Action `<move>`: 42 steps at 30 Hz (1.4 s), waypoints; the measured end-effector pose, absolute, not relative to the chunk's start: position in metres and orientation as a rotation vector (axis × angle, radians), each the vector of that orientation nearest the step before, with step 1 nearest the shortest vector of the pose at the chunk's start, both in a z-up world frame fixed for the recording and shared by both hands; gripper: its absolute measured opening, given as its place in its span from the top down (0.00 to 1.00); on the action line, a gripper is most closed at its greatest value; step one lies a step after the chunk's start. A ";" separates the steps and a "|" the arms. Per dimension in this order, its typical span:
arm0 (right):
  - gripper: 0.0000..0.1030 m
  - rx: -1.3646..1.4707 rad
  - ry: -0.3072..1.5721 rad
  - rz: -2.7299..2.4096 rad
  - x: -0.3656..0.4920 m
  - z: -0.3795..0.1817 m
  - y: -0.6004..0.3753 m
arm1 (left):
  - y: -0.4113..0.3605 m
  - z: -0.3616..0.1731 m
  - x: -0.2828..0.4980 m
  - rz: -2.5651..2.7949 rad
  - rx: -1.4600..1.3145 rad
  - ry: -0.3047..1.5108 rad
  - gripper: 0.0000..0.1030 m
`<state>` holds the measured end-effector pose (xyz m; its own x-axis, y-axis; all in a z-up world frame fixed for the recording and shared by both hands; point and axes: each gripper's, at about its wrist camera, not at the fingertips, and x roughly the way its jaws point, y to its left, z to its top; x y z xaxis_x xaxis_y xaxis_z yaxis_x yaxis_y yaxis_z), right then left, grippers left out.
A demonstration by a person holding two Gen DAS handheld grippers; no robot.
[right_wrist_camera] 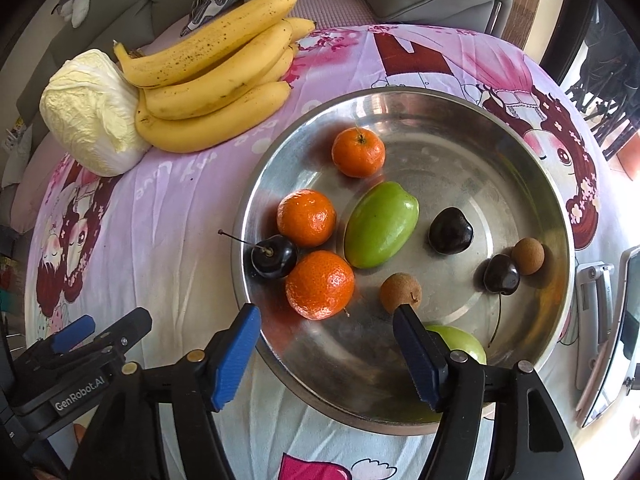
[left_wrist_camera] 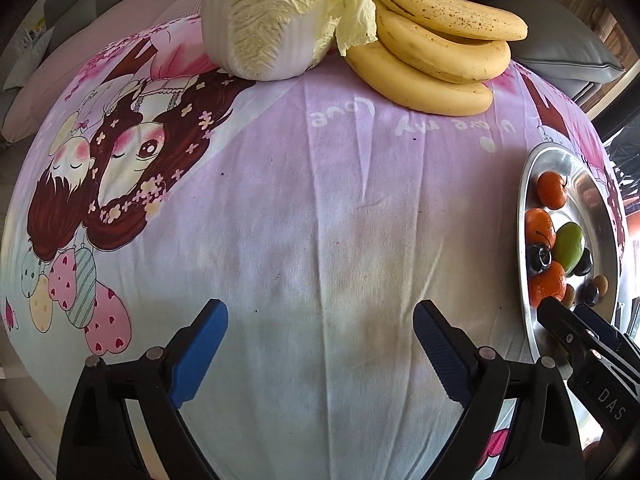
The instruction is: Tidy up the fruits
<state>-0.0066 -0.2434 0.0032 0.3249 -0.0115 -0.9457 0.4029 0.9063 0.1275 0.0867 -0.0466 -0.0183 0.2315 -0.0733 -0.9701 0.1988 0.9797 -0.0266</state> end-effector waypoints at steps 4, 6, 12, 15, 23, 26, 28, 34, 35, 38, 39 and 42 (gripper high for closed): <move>0.21 0.374 1.209 -0.284 -0.009 0.002 -0.242 | -0.036 -0.021 0.082 -0.191 0.093 1.328 0.08; 0.12 0.384 1.211 -0.277 -0.010 -0.001 -0.240 | -0.030 -0.022 0.079 -0.196 0.085 1.322 0.08; 0.00 0.369 1.208 -0.270 -0.012 -0.002 -0.231 | -0.028 -0.029 0.070 -0.180 0.094 1.316 0.08; 0.00 0.353 1.211 -0.285 -0.013 -0.004 -0.227 | -0.022 -0.029 0.065 -0.172 0.090 1.306 0.08; 0.00 0.318 1.185 -0.303 -0.021 0.006 -0.221 | 0.005 -0.015 0.034 -0.104 0.139 1.259 0.08; 0.00 0.303 1.188 -0.310 -0.024 0.006 -0.218 | 0.006 -0.011 0.027 -0.073 0.162 1.241 0.08; 0.00 0.288 1.188 -0.321 -0.026 0.007 -0.215 | 0.005 -0.009 0.026 -0.068 0.169 1.228 0.08; 0.00 0.264 1.184 -0.343 -0.033 0.009 -0.211 | -0.004 -0.006 0.027 -0.087 0.185 1.237 0.08; 0.00 0.265 1.183 -0.343 -0.034 0.009 -0.211 | -0.003 -0.007 0.029 -0.090 0.188 1.240 0.08; 0.00 0.262 1.183 -0.348 -0.039 0.008 -0.209 | -0.002 -0.007 0.024 -0.098 0.181 1.241 0.08; 0.00 0.261 1.182 -0.350 -0.040 0.008 -0.209 | -0.001 -0.008 0.023 -0.099 0.177 1.243 0.08; 0.00 0.258 1.188 -0.357 -0.042 0.005 -0.208 | -0.002 -0.010 0.020 -0.098 0.182 1.250 0.08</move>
